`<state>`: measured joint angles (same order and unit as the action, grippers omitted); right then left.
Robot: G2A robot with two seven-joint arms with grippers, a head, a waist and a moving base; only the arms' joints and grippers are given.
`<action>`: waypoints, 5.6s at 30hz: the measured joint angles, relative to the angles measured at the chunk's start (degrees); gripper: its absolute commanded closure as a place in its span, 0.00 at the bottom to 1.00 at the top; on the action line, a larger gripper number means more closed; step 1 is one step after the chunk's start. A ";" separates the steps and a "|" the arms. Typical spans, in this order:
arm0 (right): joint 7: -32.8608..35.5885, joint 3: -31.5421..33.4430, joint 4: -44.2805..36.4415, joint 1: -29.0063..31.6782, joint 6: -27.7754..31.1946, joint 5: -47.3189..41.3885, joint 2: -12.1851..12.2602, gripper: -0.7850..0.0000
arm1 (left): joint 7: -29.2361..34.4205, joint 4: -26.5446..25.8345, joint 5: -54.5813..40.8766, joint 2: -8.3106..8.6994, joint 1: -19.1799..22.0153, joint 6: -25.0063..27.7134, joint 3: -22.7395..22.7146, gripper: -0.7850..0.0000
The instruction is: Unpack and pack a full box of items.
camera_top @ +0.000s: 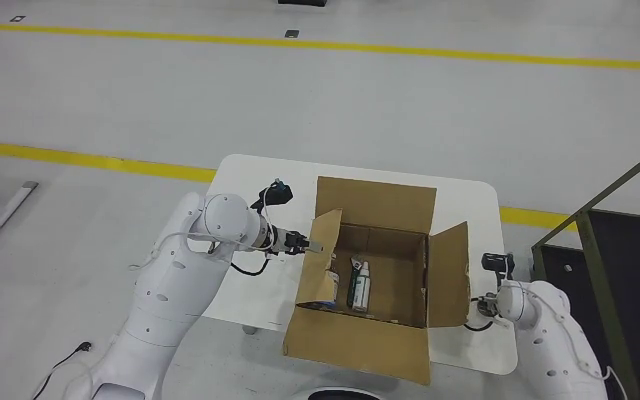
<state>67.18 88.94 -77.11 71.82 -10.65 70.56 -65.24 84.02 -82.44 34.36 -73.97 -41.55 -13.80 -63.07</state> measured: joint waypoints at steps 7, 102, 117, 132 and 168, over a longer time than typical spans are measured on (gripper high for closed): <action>-0.26 -0.22 1.28 -0.79 0.15 -0.24 -0.05 0.98 | 0.00 0.00 0.00 0.00 0.00 0.00 0.00 0.00; -32.27 2.00 -42.68 12.88 1.79 -24.37 -4.33 1.00 | 0.00 0.00 0.00 0.00 0.00 0.00 0.00 0.00; -46.05 15.34 -27.02 21.82 5.60 -38.63 -4.92 1.00 | 0.00 0.00 0.00 0.00 0.00 0.00 0.00 0.00; -30.20 7.25 -20.18 16.21 21.40 -59.05 -4.96 1.00 | 0.00 0.00 0.00 0.00 0.00 0.00 0.00 0.00; -20.11 -0.67 -11.64 9.37 24.39 -56.72 -2.81 1.00 | -22.36 -4.80 9.91 0.74 -7.66 22.88 6.69 1.00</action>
<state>47.07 88.28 -88.75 81.19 13.75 13.84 -68.05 61.66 -87.24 44.27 -73.23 -49.21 9.08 -56.38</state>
